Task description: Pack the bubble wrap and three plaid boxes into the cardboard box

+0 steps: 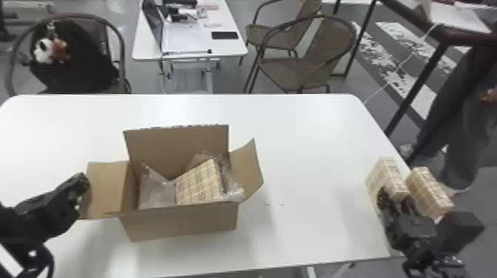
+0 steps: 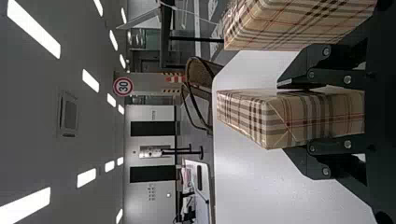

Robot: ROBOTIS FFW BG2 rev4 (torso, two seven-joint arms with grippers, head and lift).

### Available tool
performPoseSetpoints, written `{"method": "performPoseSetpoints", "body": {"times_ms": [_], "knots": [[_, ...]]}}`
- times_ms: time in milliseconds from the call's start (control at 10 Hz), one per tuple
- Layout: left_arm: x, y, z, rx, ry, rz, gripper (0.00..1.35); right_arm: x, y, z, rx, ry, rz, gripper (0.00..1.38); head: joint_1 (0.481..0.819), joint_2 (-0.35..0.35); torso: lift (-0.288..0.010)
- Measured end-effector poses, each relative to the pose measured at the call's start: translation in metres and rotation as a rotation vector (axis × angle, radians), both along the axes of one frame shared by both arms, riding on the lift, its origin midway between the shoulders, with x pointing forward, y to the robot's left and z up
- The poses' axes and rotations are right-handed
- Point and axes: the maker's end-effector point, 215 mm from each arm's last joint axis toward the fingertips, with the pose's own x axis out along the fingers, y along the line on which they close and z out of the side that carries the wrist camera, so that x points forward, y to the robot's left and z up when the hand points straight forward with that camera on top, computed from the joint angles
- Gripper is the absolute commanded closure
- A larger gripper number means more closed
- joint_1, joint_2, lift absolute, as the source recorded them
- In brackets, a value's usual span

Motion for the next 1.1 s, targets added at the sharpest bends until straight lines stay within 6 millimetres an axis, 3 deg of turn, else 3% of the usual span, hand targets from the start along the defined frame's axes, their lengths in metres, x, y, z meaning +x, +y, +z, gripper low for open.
{"method": "performPoseSetpoints", "body": {"times_ms": [300,400,500,600,700,900,1100], "knots": [[0.000,0.001,0.000,0.004,0.000,0.002,1.21,0.000,0.008,0.002,0.012,-0.003,0.012,1.08,0.695,-0.093,-0.148],[0.000,0.001,0.000,0.004,-0.001,0.002,1.21,0.003,0.017,0.009,0.025,-0.015,0.031,1.08,0.695,-0.084,-0.148],[0.000,0.002,0.001,0.005,-0.002,0.003,1.21,0.013,0.040,0.024,0.041,-0.029,0.084,1.08,0.695,-0.058,-0.148],[0.000,0.003,0.001,0.005,-0.003,0.004,1.21,0.030,0.083,0.043,0.079,-0.011,0.199,1.08,0.695,-0.011,-0.148],[0.000,0.003,0.001,0.005,-0.004,0.004,1.21,0.048,0.139,0.067,0.118,0.027,0.378,1.08,0.695,0.065,-0.148],[0.002,0.001,0.002,0.010,-0.005,0.001,1.21,0.067,0.232,0.126,0.154,0.138,0.748,1.08,0.695,0.153,-0.148],[0.004,-0.002,0.003,0.014,-0.005,-0.004,1.21,0.074,0.266,0.203,0.205,0.173,0.874,1.08,0.695,0.190,-0.148]]}}
